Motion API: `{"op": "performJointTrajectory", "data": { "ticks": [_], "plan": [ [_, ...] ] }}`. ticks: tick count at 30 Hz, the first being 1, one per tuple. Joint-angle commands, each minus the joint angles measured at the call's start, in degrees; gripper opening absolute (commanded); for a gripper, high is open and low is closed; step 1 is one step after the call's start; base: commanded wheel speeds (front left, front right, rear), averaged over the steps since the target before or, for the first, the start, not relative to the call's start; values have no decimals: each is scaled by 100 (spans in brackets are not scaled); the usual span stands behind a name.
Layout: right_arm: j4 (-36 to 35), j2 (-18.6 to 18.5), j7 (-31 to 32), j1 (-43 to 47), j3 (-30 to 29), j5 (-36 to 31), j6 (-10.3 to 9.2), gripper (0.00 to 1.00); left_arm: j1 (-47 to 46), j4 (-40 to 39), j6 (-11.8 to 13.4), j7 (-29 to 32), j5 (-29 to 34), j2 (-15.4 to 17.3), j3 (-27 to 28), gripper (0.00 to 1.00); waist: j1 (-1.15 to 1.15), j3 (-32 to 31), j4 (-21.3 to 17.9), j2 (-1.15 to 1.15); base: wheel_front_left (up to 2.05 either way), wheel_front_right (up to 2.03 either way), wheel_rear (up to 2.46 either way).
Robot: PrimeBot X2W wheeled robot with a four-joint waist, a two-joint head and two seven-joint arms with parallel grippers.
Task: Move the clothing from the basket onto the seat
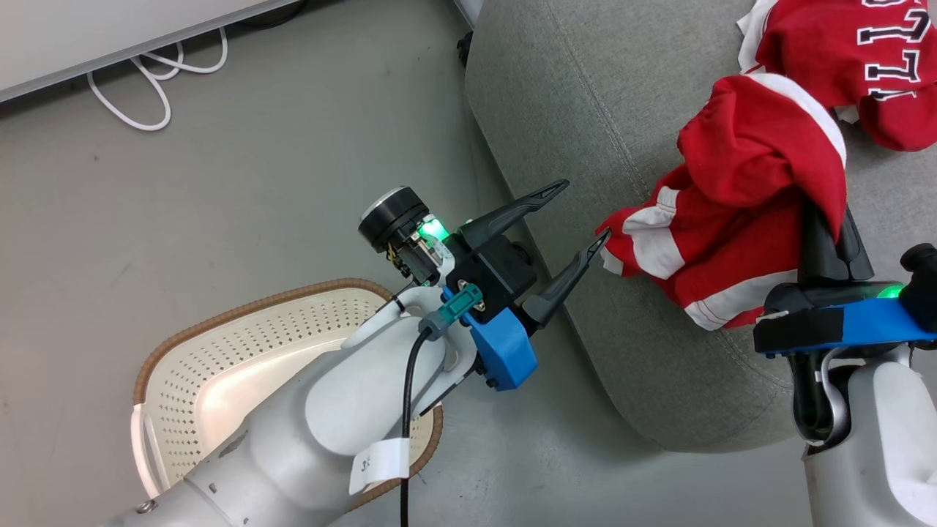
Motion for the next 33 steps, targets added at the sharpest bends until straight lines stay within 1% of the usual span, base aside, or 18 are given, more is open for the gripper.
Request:
{"op": "performJointTrajectory", "data": {
  "ticks": [1, 9, 16, 25, 29, 33],
  "plan": [
    [-24, -1, -5, 80, -11, 64, 1, 0, 43, 12, -5, -12, -11, 40, -8, 100, 0, 2, -21, 0, 0, 0, 0],
    [-27, 0, -5, 108, -10, 109, 1, 0, -48, 12, 11, -6, -44, 35, -52, 100, 0, 58, -46, 0, 0, 0, 0],
    [-137, -1, -5, -229, 54, -25, 1, 0, -187, -66, 49, 35, -20, 102, -61, 100, 0, 245, -55, 0, 0, 0, 0],
    [-582, -44, -5, -1479, -137, -386, 1, 0, -445, -289, 124, 203, 75, 319, -47, 100, 0, 838, -77, 0, 0, 0, 0],
    [-758, -238, -5, -2209, -335, -457, 1, 0, -667, -463, 124, 351, 164, 472, -54, 100, 0, 1331, -78, 0, 0, 0, 0],
    [-860, -564, -5, -2959, -768, -439, 1, 0, -878, -675, 118, 518, 253, 651, -78, 100, 0, 1783, -105, 0, 0, 0, 0]
  ]
}}
